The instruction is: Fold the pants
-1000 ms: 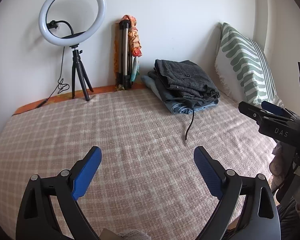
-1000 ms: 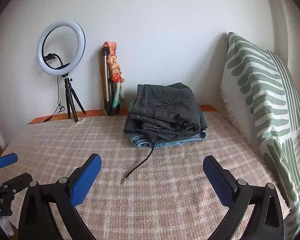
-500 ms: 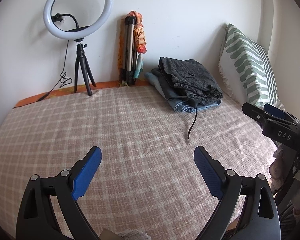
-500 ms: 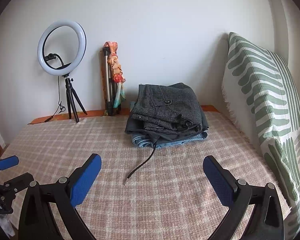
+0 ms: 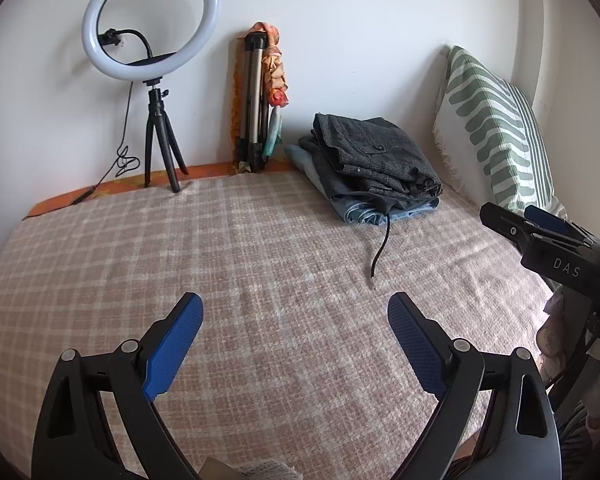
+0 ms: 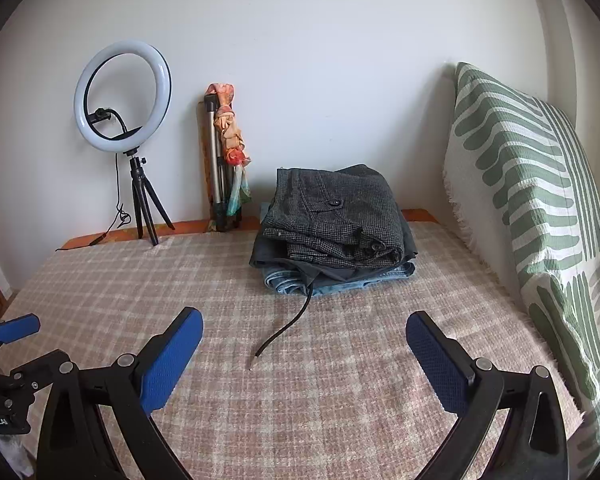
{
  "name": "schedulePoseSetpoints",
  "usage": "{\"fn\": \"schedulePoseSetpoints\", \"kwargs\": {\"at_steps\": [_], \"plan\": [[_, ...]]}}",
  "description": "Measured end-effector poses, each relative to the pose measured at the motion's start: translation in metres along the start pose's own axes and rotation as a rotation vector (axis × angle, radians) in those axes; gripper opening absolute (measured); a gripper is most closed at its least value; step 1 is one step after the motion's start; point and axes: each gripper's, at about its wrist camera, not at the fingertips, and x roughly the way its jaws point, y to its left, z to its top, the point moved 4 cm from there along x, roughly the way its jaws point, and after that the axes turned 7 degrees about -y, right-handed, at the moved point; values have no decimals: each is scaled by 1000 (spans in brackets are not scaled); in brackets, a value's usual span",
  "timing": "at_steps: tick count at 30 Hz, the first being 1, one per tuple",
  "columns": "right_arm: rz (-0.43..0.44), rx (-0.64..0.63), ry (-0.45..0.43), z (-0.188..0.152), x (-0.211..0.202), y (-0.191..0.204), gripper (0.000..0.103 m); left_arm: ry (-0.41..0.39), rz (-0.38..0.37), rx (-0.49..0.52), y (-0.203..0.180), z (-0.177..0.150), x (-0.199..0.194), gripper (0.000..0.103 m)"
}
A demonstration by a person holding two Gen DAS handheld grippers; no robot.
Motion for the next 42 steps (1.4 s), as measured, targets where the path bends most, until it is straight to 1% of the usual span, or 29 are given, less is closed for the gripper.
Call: {"fn": "schedulePoseSetpoints", "kwargs": {"at_steps": [9,16,30,37,42], "plan": [[6,-6,1,1,0,2,103,3,1,-1,0,-1,0,94],[6,-4,3,0,0,3,103,-1,0,-28,5,-1,0,94],[6,-4,2,0,-1,3,103,-1,10,-15,5,-3,1,94],[11,-8,4,-1,-2,9,103,-21,21,-23,11,-2,0,94],[12,-5,6,-1,-2,10,103,-11,14,-19,10,-3,0,94]]}}
